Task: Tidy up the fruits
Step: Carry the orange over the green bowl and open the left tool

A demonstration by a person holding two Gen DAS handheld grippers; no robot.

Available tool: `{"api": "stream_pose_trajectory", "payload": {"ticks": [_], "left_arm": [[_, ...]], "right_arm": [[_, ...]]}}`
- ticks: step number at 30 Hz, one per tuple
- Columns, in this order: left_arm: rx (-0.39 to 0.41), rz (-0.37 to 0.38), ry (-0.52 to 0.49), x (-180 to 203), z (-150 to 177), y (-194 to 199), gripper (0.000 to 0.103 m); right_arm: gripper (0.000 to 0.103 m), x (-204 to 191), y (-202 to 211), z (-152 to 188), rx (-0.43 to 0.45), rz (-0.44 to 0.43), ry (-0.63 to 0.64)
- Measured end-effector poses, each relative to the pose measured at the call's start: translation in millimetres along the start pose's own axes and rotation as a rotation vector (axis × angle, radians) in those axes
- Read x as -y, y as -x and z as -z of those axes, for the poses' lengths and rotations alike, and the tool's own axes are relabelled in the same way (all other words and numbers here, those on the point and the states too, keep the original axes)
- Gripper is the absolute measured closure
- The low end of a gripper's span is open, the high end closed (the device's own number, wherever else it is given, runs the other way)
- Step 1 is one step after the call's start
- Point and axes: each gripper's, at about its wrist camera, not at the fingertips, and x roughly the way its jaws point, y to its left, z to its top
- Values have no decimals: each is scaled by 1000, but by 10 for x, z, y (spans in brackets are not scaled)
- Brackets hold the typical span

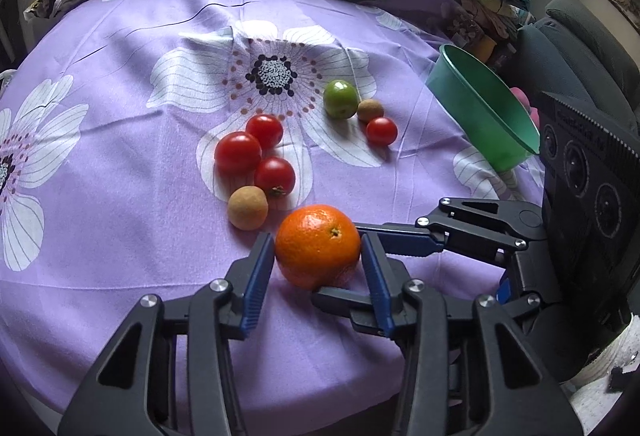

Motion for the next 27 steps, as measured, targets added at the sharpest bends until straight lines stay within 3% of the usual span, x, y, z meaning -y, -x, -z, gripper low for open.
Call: {"api": "stream_pose_trajectory", "payload": {"ticks": [12,27], "left_arm": [[45,57,-160,679,-452,-99,58],[71,210,-348,1702,-1089,-563,58]], "right_arm": [[61,314,651,43,136,156,-60],[61,1100,1522,186,286,371,-219]]}}
